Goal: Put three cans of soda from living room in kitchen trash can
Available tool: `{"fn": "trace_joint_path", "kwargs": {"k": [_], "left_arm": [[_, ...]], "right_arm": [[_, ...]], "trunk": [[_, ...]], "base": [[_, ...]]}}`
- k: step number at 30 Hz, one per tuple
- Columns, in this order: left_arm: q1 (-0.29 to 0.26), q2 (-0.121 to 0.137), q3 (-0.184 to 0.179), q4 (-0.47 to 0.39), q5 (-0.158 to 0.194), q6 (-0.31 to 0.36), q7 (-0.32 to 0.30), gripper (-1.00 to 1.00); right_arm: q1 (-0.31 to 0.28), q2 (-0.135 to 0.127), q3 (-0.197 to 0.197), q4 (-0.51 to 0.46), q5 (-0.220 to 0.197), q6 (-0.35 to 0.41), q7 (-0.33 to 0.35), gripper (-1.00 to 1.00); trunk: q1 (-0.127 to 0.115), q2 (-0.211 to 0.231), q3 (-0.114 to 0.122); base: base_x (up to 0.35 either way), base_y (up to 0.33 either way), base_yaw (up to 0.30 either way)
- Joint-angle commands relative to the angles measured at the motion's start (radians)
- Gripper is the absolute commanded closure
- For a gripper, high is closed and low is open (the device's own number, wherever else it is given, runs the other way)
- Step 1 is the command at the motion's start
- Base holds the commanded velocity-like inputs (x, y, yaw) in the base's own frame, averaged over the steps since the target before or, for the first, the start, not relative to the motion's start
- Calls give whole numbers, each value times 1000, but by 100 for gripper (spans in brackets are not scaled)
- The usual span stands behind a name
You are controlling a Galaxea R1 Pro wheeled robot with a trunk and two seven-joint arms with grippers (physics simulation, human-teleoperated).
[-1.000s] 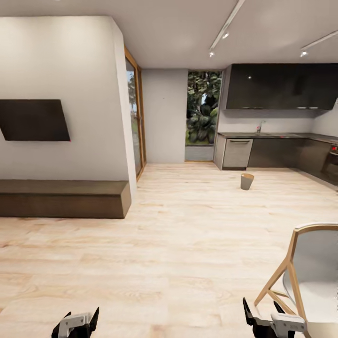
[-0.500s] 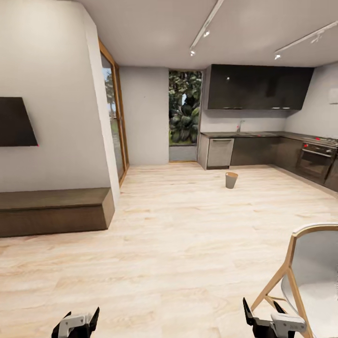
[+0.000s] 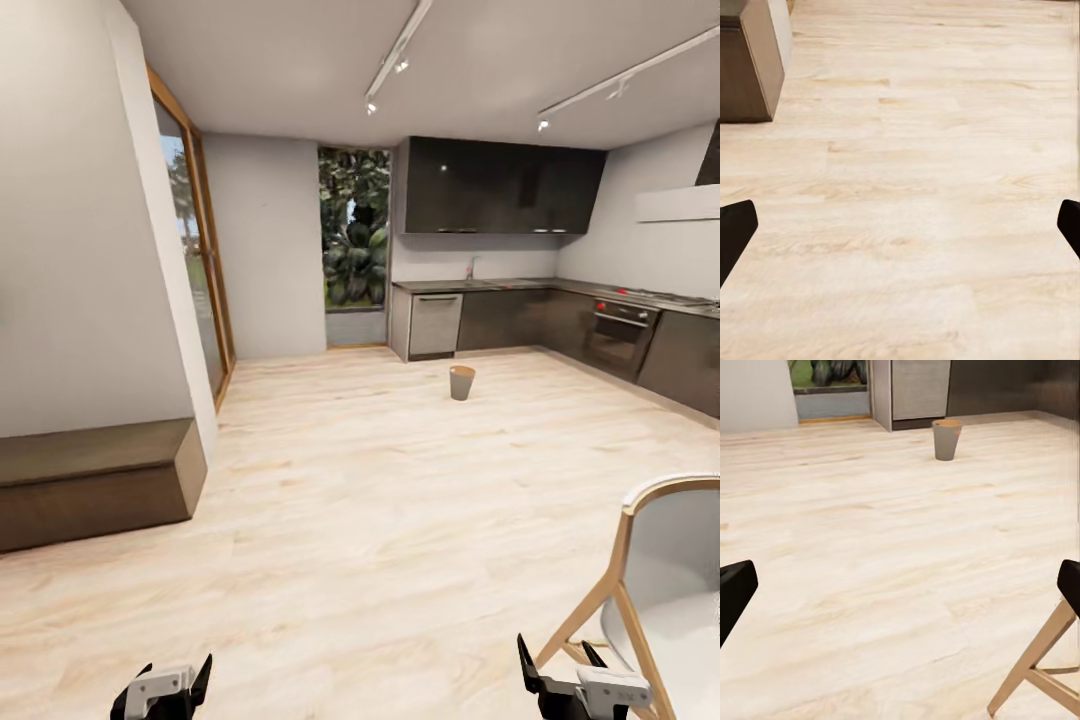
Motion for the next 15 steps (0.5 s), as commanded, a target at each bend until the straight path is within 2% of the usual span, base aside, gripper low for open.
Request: {"fn": "trace_joint_path", "kwargs": {"k": [1, 5, 15], "left_arm": [[0, 0, 0, 0, 0, 0, 0, -100], [0, 0, -1, 0, 0, 0, 0, -100], [0, -1, -2, 0, 0, 0, 1, -100]], "right_arm": [[0, 0, 0, 0, 0, 0, 0, -100], [0, -1, -2, 0, 0, -1, -1, -100], [0, 0, -3, 0, 0, -1, 1, -100]], "trunk": [[0, 0, 0], [0, 0, 0], [0, 0, 0]], "base": [[293, 201, -223], [293, 201, -112], [293, 201, -14]]}}
